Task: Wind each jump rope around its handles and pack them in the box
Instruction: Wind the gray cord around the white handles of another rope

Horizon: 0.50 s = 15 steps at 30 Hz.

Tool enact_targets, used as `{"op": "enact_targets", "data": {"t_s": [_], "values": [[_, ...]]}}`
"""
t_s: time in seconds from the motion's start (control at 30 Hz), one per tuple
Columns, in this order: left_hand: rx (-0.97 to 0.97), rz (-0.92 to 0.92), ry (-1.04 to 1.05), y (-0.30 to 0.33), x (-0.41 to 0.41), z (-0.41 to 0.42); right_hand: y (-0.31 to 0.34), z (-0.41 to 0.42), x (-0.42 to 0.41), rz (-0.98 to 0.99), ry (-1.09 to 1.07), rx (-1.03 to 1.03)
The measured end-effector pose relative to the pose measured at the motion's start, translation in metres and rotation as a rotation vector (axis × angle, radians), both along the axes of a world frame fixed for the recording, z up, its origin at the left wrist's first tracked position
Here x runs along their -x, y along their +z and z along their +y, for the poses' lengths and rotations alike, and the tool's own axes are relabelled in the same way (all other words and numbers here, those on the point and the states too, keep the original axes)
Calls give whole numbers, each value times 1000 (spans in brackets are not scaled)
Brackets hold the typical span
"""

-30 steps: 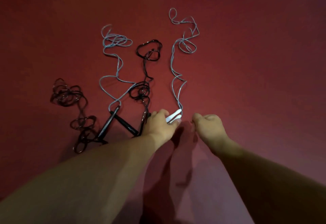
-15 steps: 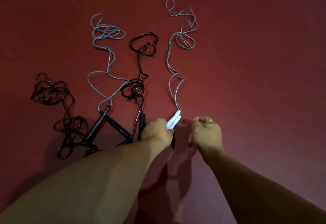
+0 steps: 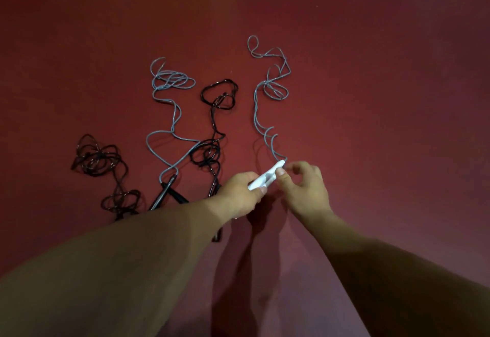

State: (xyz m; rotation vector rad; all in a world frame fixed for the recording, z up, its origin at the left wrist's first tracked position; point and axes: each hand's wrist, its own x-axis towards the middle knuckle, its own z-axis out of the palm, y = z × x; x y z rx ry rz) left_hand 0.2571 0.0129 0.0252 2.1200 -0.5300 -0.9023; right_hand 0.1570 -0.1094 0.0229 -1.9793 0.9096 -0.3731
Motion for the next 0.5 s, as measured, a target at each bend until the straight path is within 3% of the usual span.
{"op": "enact_targets", "data": {"t_s": [0.13, 0.33, 0.5], "values": [[56, 66, -98, 57, 7, 8, 39, -10, 0, -86, 53, 102], [75, 44, -194, 167, 16, 34, 143, -13, 18, 39, 204, 334], [145, 7, -304, 268, 43, 54, 254, 10, 60, -62, 347, 229]]}}
